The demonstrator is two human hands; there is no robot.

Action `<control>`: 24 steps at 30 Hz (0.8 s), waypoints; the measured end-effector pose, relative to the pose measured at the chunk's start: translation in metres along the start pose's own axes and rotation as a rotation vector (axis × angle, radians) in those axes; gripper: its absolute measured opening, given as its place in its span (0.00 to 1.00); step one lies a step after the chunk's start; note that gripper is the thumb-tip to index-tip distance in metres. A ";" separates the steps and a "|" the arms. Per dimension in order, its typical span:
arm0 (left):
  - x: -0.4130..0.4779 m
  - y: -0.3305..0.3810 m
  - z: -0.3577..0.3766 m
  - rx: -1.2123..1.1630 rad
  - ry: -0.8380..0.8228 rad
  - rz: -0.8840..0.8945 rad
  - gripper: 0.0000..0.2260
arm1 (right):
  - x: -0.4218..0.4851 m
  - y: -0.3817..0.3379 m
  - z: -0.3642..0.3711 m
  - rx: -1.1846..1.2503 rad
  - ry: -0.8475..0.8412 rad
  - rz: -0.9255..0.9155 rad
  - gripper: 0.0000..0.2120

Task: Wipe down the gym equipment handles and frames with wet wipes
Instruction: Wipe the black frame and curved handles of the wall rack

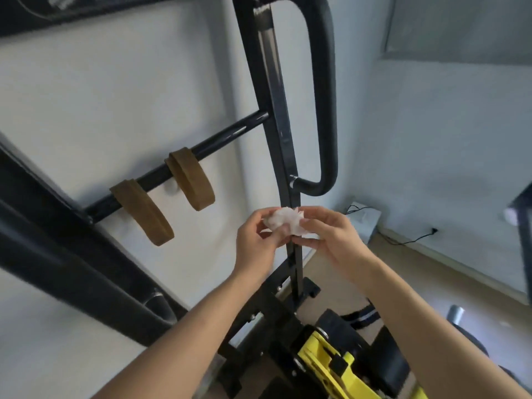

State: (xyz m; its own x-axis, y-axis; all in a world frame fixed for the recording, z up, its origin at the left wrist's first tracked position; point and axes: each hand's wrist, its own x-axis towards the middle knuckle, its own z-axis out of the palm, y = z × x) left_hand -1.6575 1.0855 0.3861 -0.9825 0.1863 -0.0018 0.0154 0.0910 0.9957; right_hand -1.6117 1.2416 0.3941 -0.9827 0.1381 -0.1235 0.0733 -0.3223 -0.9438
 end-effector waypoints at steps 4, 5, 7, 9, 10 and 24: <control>0.052 -0.005 0.019 -0.112 0.102 -0.078 0.13 | 0.041 -0.032 -0.028 -0.403 0.367 -0.134 0.08; 0.063 -0.008 0.022 -0.110 0.127 -0.089 0.13 | 0.052 -0.043 -0.033 -0.475 0.441 -0.183 0.09; 0.081 -0.012 0.029 -0.037 0.193 -0.113 0.12 | 0.074 -0.064 -0.042 -0.606 0.506 -0.281 0.15; 0.095 -0.015 0.034 0.109 0.262 -0.122 0.12 | 0.096 -0.083 -0.044 -0.748 0.473 -0.344 0.23; 0.103 -0.015 0.037 0.149 0.283 -0.118 0.12 | 0.107 -0.090 -0.042 -0.791 0.434 -0.360 0.26; 0.171 -0.048 0.069 0.372 0.340 0.132 0.09 | 0.135 -0.095 -0.045 -0.668 0.254 -0.435 0.17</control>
State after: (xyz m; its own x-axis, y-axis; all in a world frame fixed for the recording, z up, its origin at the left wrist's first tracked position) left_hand -1.8135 1.1810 0.3319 -0.9715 -0.1029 0.2134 0.1477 0.4413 0.8851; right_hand -1.7440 1.3334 0.4533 -0.8842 0.3549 0.3038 -0.1395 0.4201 -0.8967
